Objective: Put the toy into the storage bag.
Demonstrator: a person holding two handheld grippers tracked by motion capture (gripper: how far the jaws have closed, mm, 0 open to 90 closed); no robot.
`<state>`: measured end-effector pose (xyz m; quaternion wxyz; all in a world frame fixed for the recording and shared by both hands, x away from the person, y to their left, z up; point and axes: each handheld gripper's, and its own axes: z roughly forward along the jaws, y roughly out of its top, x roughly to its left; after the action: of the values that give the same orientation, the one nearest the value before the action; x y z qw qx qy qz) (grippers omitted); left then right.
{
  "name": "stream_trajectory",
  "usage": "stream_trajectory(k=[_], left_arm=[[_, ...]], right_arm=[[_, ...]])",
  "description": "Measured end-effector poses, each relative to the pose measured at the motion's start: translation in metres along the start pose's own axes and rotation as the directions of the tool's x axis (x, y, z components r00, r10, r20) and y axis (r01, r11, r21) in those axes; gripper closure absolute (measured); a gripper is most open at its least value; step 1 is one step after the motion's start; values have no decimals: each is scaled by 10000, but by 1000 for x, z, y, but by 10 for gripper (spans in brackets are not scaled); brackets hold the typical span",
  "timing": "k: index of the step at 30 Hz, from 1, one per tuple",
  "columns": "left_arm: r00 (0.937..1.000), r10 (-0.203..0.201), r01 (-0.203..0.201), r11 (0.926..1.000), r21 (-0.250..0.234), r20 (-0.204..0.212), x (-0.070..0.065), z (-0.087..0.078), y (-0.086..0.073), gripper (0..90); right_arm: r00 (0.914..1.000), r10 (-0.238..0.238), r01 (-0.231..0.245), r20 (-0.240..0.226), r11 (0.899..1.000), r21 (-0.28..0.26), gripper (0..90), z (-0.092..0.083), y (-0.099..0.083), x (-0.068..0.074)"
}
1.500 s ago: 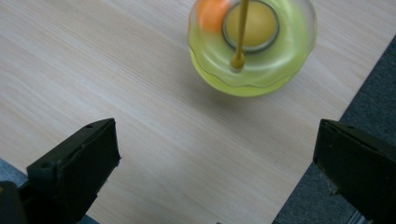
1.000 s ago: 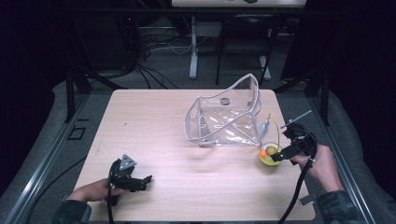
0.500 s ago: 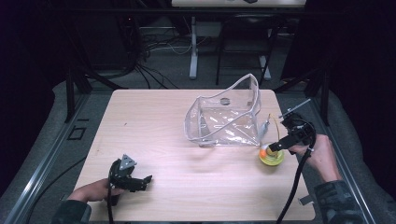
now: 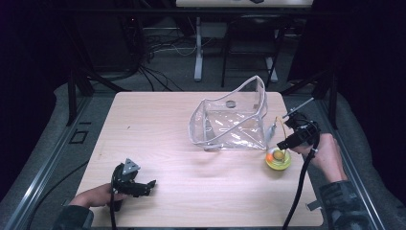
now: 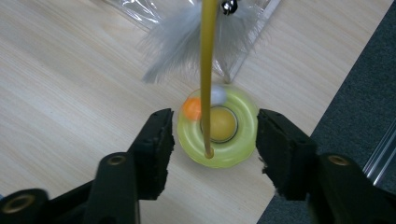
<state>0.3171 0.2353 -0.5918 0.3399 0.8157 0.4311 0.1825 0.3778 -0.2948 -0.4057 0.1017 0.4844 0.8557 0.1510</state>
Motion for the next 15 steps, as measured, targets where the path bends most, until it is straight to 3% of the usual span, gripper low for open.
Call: stream_trajectory(k=[10, 15], left_arm=[[10000, -3, 3, 10000, 0, 1, 0, 0, 0, 0], [10000, 16, -16, 10000, 3, 10, 0, 0, 0, 0]], right_arm=[[9995, -289, 289, 155, 9996, 6, 626, -10, 8, 5], [9982, -471, 456, 379, 9982, 392, 710, -10, 14, 8]])
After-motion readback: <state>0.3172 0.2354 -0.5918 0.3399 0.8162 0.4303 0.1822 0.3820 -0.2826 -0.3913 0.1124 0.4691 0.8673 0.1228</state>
